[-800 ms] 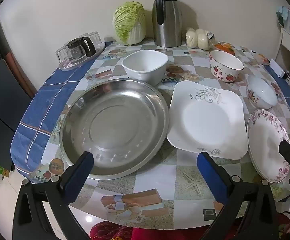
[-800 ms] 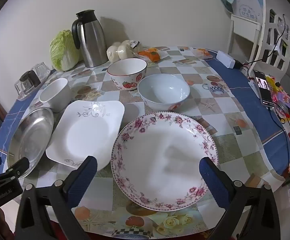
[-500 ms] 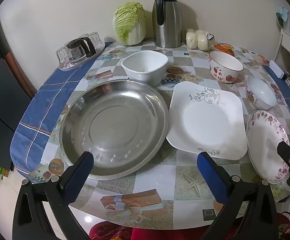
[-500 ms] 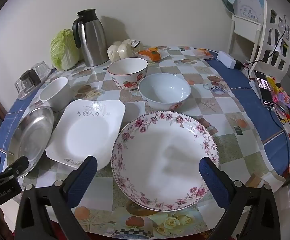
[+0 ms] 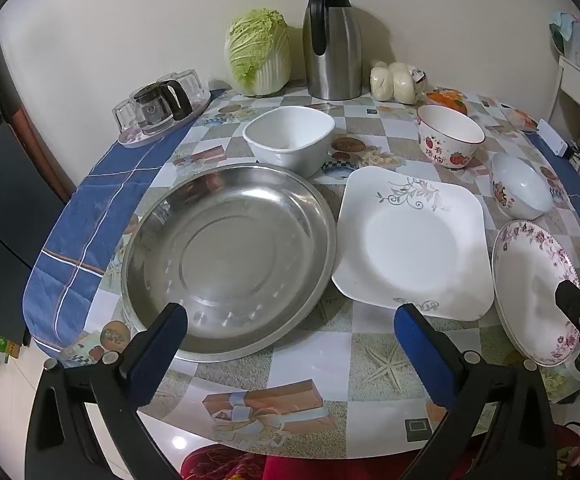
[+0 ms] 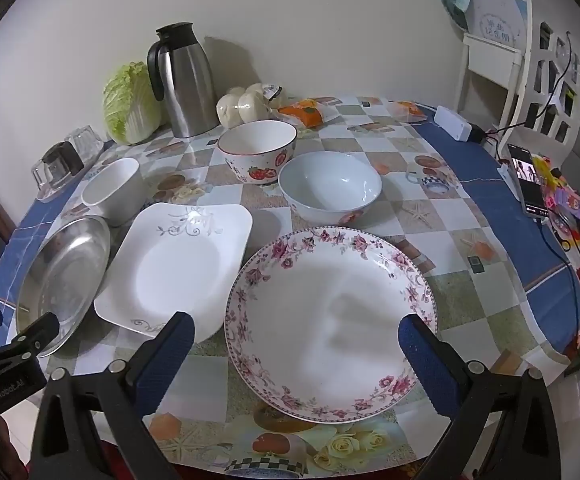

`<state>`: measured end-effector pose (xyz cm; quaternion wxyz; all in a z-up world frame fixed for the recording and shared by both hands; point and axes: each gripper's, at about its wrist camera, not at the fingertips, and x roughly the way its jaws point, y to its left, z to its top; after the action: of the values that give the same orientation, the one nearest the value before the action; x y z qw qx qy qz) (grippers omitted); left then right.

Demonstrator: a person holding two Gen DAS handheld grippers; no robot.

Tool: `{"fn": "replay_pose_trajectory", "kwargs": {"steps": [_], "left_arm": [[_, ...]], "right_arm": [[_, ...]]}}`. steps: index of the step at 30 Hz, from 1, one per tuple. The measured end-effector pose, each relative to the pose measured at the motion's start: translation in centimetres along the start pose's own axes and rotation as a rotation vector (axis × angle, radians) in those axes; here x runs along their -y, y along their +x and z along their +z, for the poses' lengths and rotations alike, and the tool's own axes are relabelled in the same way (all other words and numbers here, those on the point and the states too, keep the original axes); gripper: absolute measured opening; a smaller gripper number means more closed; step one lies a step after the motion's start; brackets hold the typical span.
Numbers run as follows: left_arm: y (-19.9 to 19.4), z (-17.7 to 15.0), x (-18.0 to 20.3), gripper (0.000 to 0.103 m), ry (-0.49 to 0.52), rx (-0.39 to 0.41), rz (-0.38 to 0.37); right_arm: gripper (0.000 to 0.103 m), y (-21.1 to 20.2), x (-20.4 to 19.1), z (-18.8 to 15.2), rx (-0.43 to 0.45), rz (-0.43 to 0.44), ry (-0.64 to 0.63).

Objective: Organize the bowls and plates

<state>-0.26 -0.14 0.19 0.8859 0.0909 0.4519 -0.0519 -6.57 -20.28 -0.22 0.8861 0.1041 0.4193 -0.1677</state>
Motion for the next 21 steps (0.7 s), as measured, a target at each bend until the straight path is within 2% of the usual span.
{"fn": "replay_pose_trajectory", "kwargs": {"steps": [21], "left_arm": [[-0.50, -0.03, -0.36, 0.103, -0.020, 0.017, -0.005]], "right_arm": [[0.103, -0.28, 0.13, -0.03, 0.016, 0.003, 0.008]]}}
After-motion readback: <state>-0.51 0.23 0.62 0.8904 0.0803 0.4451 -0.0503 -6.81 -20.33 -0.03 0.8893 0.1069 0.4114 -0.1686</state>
